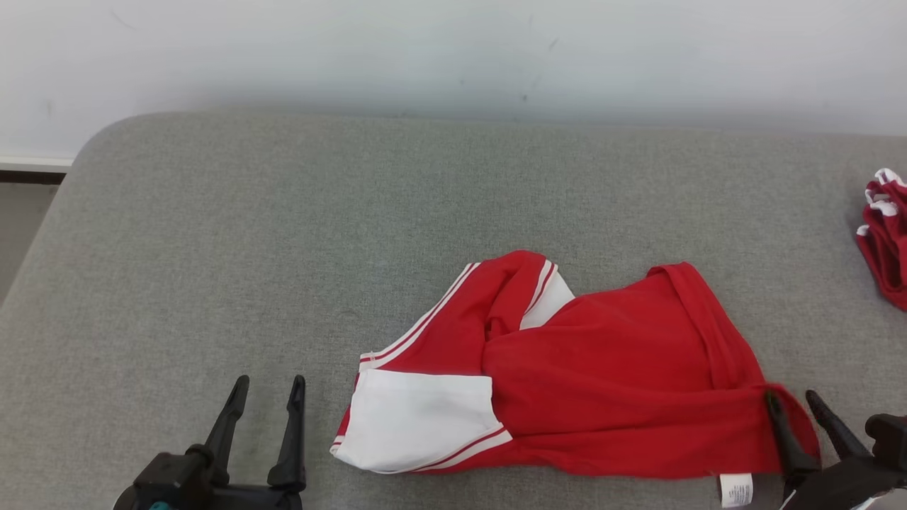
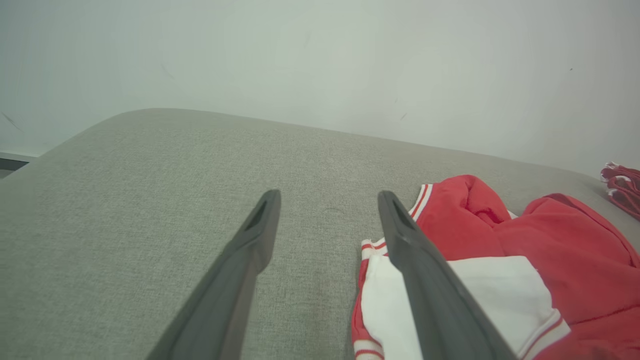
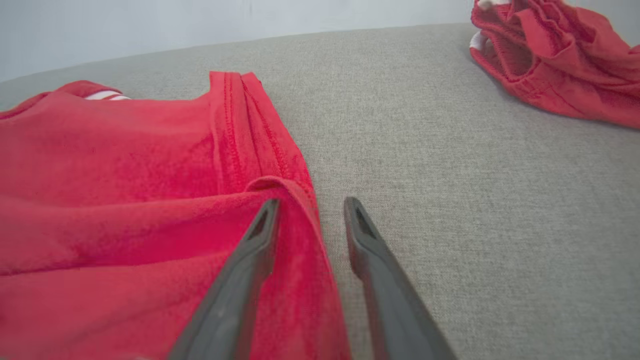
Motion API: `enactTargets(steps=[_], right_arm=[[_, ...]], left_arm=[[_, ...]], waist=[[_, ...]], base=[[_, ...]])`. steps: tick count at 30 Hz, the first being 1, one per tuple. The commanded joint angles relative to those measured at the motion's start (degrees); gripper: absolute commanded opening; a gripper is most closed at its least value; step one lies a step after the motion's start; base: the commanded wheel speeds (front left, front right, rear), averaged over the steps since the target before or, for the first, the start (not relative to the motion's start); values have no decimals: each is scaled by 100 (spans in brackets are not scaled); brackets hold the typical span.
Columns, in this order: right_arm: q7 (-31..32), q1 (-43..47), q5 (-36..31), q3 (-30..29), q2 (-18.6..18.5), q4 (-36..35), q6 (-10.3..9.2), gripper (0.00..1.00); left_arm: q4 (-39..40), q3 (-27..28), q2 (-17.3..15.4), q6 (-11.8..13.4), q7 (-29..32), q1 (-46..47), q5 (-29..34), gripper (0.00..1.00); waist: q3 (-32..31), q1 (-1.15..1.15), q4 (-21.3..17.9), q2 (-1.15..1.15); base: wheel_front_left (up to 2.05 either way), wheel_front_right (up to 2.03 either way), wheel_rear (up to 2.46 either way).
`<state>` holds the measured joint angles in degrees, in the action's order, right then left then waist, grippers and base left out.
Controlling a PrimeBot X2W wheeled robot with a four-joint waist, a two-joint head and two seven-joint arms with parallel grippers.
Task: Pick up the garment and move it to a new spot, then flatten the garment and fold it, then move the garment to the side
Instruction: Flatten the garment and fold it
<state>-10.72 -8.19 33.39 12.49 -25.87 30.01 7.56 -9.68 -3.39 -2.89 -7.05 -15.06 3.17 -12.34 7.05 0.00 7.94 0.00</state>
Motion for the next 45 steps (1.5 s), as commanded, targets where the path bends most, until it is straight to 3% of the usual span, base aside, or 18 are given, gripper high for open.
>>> enactTargets(steps=[1,11,21,32,37,45], right_arm=[[-126,13,151,14,46,28,-17,100],[-446,232,84,-123,228,-729,-17,100],[-451,887,-521,-814,908,-1968,-17,100],[-452,1088,-947,-828,1258,-2339,-17,100],[-453,895,-1073,-732,1214,-2361,-17,100],[-452,446,-1108,-646,1382,-2301,-17,100]], left_arm=[[-16,41,-1,-2,-14,-90,27,100],[5,216,-1,-34,-14,-236,148,100],[18,282,-1,-36,-14,-295,207,100],[-20,264,-84,-41,-14,-22,266,100],[-160,-33,-434,-36,-14,647,252,100],[-874,-874,-1385,-36,384,2649,-322,100]], waist=[[-81,0,-16,0],[-341,0,-336,0],[-472,0,-471,0],[-409,0,-563,0],[-199,0,-689,0],[414,0,-1376,0]], base=[[0,0,0],[0,0,0],[0,0,0],[0,0,0],[0,0,0],[0,0,0]])
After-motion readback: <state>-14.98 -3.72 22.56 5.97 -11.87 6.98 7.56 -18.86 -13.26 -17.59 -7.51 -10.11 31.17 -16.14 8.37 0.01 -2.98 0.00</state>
